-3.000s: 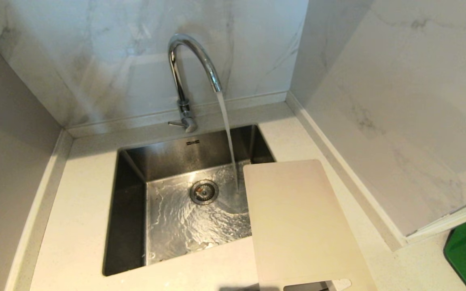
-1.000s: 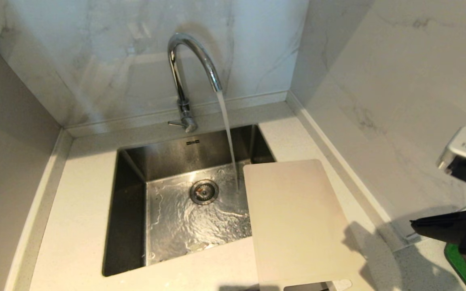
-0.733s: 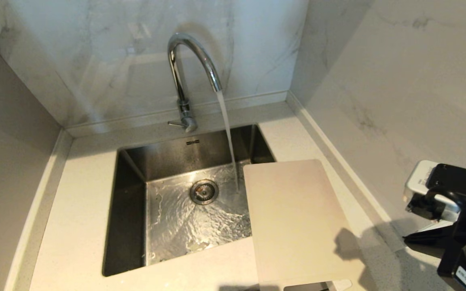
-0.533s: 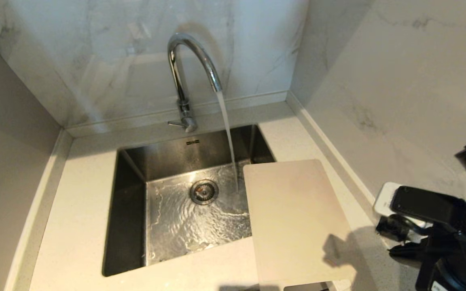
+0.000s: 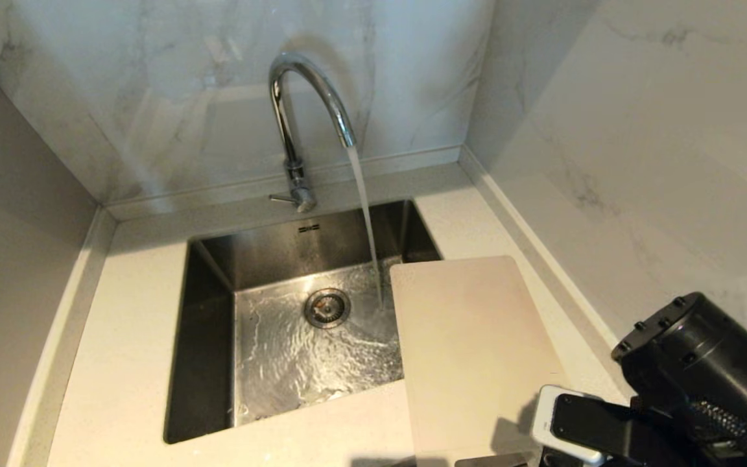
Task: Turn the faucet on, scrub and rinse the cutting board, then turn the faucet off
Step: Pick up the cutting board
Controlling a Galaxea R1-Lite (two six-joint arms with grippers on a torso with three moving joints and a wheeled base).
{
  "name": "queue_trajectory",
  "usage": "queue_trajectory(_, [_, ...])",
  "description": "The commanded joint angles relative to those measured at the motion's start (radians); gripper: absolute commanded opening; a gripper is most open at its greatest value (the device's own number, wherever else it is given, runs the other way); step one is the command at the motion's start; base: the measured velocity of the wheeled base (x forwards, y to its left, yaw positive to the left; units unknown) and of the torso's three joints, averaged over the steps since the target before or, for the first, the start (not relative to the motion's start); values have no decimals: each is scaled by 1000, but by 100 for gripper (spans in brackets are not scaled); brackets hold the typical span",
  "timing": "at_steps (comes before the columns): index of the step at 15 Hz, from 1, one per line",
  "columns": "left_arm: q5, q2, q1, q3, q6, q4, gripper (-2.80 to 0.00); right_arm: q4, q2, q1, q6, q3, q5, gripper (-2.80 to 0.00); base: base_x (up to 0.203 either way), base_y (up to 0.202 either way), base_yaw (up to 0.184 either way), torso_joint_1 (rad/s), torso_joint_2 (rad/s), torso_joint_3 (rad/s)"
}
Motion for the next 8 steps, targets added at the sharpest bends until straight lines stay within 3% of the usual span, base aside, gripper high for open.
queue_trajectory(1, [1, 0, 0, 0, -2, 1, -280, -52, 24, 33, -7, 105, -30, 0, 0, 0, 0, 0, 0, 0])
queue_trajectory(4, [1, 0, 0, 0, -2, 1, -280, -208, 59, 74, -49, 222, -42, 0, 0, 0, 0, 0, 0, 0])
queue_trajectory(8, [1, 0, 0, 0, -1, 1, -280, -249, 70, 78, -175, 257, 12, 0, 0, 0, 0, 0, 0, 0])
